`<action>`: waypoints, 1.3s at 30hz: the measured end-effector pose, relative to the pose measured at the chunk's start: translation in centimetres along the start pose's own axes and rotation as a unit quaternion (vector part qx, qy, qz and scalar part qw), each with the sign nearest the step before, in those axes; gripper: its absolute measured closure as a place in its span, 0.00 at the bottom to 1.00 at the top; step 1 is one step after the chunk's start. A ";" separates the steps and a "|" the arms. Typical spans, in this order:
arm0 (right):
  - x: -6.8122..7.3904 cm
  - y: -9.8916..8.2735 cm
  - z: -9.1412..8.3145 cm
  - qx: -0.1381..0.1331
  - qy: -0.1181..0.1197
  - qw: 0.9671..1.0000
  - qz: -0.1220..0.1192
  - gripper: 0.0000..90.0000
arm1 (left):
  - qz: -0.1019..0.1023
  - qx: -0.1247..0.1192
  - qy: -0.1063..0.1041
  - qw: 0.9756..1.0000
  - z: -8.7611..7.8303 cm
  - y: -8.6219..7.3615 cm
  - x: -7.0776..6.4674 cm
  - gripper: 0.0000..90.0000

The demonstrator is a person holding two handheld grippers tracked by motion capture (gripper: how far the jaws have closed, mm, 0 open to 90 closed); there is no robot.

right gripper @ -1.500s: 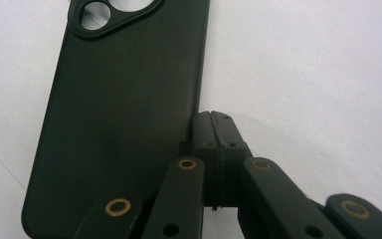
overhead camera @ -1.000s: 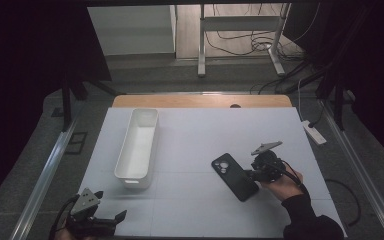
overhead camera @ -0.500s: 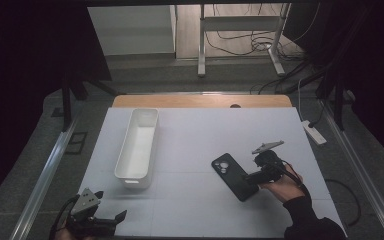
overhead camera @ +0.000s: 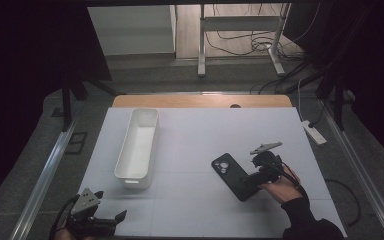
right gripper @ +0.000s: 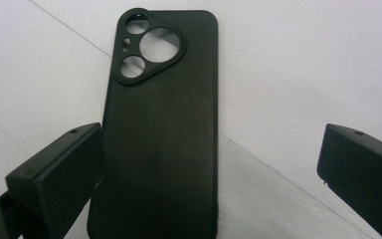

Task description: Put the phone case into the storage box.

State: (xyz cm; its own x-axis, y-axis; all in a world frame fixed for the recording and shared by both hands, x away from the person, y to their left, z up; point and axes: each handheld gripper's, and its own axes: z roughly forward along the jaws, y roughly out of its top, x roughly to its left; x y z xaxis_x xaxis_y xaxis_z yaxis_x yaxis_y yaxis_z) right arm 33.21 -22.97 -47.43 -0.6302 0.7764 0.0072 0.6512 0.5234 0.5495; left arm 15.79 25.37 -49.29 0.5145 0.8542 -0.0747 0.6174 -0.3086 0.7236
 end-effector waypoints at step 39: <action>2.5 -0.5 4.1 0.051 0.007 0.998 -0.030 0.00 | -0.002 -0.001 -0.008 1.000 0.0 0.0 0.1 0.00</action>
State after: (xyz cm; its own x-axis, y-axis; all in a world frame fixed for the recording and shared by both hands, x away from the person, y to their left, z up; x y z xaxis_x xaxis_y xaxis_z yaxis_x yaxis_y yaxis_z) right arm 33.02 -19.83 -51.12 -0.6741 0.7386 -0.0115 0.6515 0.6018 0.4620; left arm 15.82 25.49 -49.27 0.5214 0.8488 -0.0874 0.6177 -0.3047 0.7250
